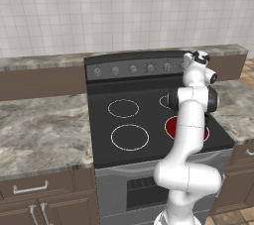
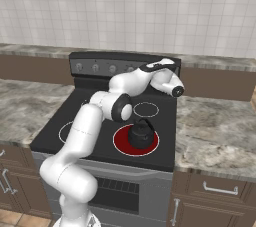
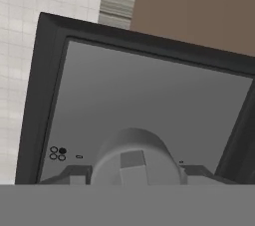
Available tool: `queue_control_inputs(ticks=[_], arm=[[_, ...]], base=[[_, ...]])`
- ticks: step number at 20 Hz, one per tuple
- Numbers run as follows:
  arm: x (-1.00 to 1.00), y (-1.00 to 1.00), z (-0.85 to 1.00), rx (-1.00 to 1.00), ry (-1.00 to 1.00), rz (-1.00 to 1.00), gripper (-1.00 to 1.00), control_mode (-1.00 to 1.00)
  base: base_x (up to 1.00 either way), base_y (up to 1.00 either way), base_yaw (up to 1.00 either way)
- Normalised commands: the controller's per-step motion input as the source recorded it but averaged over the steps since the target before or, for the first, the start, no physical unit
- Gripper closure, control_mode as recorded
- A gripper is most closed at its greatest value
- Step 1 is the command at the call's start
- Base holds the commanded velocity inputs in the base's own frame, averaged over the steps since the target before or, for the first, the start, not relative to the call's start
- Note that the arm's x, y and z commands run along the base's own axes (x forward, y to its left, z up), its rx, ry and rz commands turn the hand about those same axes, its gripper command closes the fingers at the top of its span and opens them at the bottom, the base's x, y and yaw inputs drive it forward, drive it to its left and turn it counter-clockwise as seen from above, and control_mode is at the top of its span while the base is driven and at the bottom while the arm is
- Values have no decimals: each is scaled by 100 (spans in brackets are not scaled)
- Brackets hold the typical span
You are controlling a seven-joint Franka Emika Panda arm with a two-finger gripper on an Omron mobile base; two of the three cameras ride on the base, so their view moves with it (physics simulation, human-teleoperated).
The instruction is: Lower the heat of the kettle.
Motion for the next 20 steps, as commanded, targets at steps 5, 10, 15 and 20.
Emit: queue_control_inputs(ticks=[5,10,15,20], arm=[[0,0,-2,15,14,-11,100,-100],[0,0,-6,16,11,-13,100,-100],[-3,0,-5,18,9,-18,100,-100],[-5,0,0,23,8,-19,100,-100]], base=[[0,0,0],[0,0,0],[0,0,0],[0,0,0]])
